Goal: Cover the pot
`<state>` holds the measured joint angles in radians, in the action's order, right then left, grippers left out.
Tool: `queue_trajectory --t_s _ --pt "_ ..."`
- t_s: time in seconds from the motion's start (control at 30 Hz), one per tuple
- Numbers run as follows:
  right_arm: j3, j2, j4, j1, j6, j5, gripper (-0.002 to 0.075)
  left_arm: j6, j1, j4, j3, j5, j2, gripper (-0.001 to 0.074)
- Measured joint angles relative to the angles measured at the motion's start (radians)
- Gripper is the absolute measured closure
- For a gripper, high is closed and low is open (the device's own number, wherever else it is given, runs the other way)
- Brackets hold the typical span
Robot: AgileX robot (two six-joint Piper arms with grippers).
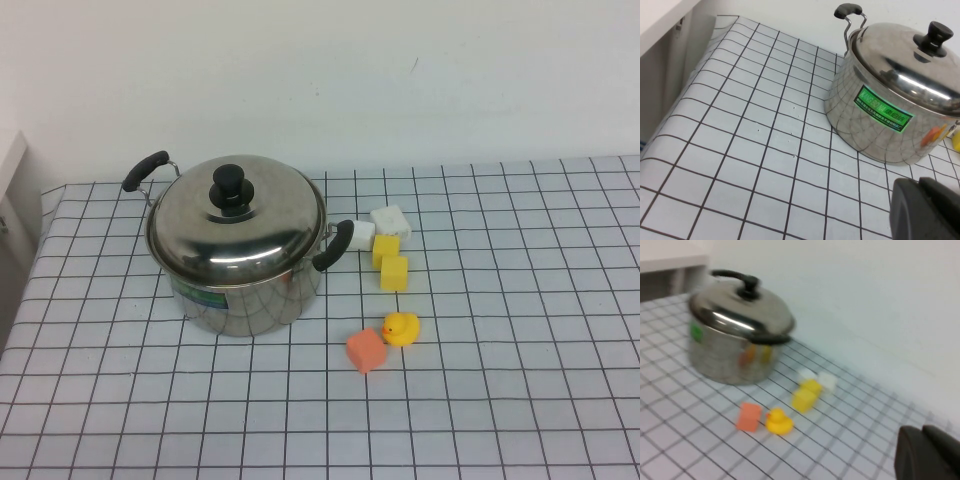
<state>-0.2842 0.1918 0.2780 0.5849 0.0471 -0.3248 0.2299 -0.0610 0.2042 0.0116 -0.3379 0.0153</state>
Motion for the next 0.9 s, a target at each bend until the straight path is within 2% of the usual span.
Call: queue_trajectory --t_s 0.1,0.33,0.43,0.57,0.9 --pt "0.084 -0.063 -0.039 -0.139 0.000 0.019 0.0728 0.000 0.000 0.000 0.000 0.000 0.000 0.0738" --pt "0.236 -0.199 -0.189 -0.540 0.000 0.034 0.0728 0.005 0.000 0.000 0.000 0.000 0.000 0.0738" --pt "0.287 -0.203 -0.206 -0.646 0.000 0.068 0.0728 0.005 0.000 0.000 0.000 0.000 0.000 0.0738" --pt "0.311 -0.203 -0.208 -0.672 -0.024 0.088 0.0728 0.005 0.000 0.000 0.000 0.000 0.000 0.0738" --pt "0.309 -0.203 -0.173 -0.589 -0.165 0.006 0.0728 0.005 0.000 0.000 0.000 0.000 0.000 0.0738"
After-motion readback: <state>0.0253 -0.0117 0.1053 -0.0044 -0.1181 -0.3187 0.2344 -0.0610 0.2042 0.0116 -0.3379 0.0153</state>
